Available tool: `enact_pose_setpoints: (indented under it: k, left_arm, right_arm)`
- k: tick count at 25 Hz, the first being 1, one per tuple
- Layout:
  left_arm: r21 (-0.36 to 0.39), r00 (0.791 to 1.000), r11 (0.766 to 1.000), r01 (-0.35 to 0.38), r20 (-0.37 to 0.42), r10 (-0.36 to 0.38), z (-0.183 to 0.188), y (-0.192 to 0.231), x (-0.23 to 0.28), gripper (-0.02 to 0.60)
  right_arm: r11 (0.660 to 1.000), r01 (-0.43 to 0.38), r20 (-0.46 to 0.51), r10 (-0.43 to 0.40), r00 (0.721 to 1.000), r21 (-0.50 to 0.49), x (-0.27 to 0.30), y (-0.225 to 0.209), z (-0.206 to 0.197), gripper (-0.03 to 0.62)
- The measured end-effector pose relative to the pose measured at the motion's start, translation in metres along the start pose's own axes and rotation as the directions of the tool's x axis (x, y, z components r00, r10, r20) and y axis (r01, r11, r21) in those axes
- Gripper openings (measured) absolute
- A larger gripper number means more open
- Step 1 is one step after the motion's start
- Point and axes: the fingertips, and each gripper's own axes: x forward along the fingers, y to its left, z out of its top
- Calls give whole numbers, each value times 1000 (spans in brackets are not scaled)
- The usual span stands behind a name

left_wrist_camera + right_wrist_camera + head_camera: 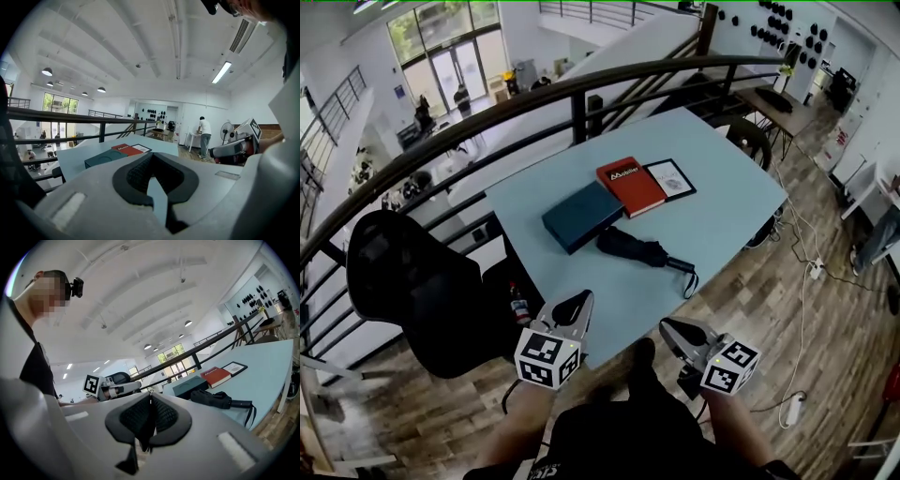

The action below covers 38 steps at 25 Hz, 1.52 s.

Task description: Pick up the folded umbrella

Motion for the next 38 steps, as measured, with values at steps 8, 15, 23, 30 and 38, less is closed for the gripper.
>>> enact_pose_setpoints:
  k: [8, 15, 23, 30, 38]
  left_arm:
    - [-13, 997, 997, -76, -15, 76, 14, 36, 75, 6]
    - [-48, 982, 981, -186, -36, 184, 31, 62, 137, 6]
    - [-96, 960, 956, -279, -67, 273, 31, 73, 166, 6]
    - [-91, 962, 959, -270, -61, 265, 20, 88, 155, 6]
    - [-94, 962, 959, -266, -93, 257, -16, 107, 140, 6]
  right_arm:
    - [998, -54, -75, 52, 996, -38, 52, -88, 31, 17]
    - [987, -149, -203, 135, 970, -53, 95, -172, 54, 63]
    - [963, -247, -376, 192, 906, -104, 129, -217, 38, 151]
    - [960, -223, -493, 114, 863, -167, 158, -231, 11, 235]
    - [947, -231, -656, 29, 754, -223, 197, -249, -46, 362]
